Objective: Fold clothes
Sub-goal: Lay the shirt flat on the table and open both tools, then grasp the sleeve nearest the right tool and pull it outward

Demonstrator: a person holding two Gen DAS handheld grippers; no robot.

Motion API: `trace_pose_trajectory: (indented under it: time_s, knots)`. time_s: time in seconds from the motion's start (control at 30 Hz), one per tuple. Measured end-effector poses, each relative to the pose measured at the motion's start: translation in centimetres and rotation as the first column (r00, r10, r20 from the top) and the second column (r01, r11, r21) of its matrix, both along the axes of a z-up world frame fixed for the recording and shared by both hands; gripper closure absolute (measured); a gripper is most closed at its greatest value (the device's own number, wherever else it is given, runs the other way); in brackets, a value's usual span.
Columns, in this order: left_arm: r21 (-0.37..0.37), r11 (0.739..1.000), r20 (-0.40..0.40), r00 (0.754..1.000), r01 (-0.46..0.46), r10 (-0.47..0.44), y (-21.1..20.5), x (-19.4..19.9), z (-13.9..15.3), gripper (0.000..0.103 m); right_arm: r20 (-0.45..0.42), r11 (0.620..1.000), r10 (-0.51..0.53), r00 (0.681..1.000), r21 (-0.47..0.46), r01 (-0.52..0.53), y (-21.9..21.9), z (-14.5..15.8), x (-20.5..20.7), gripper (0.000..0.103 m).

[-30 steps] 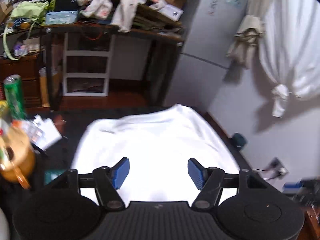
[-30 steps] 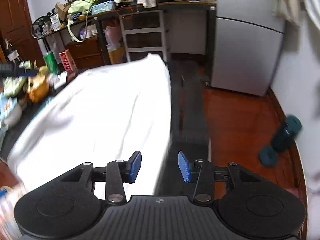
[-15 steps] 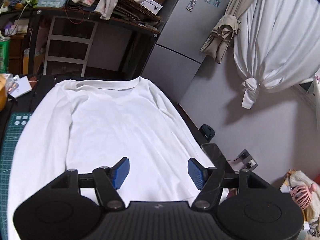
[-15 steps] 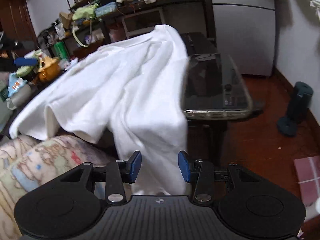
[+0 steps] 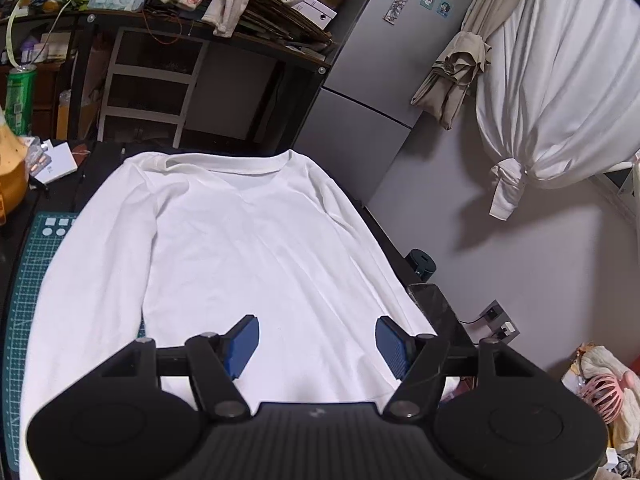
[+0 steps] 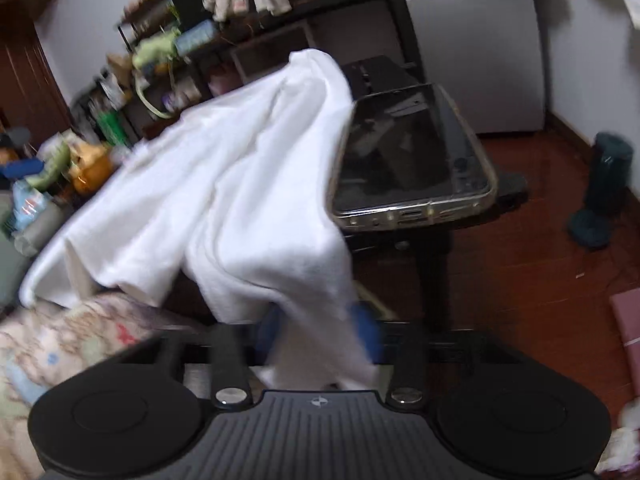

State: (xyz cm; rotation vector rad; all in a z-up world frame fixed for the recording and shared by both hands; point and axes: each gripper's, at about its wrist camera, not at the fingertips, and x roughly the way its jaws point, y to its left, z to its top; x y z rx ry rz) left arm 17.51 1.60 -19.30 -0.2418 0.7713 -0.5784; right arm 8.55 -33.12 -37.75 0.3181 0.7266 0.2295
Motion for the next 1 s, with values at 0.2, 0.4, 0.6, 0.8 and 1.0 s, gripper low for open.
trace_pose_trajectory:
  time_s: [0.2,0.4,0.6,0.8,1.0]
  knots:
    - [0.006,1.000,-0.007,1.000,-0.026,0.026,1.0,0.5,-0.8,0.039,0.102,0.997,0.059,0.993,-0.060,-0.054,0.1,6.6,-3.0,0.103]
    - [-0.017,0.999,-0.016,0.999,-0.031,0.030,1.4,0.8,-1.0,0.039,0.150,0.996,0.023,0.988,-0.088,-0.010,-1.9,10.6,-2.2,0.103]
    - [-0.001,0.999,-0.007,0.999,-0.047,0.047,2.1,1.1,-1.1,0.039,0.233,0.952,-0.058,0.971,-0.280,0.124,-4.7,15.9,0.7,0.103]
    - [0.006,0.997,-0.018,0.997,-0.079,0.079,3.0,1.6,-1.6,0.039,0.259,0.853,-0.199,0.945,-0.429,0.297,-11.9,21.6,8.5,0.103]
    - [-0.019,0.994,-0.044,0.993,-0.110,0.109,3.7,1.4,-2.6,0.039,0.041,0.926,0.157,0.987,-0.354,-0.132,-8.7,17.5,8.7,0.075]
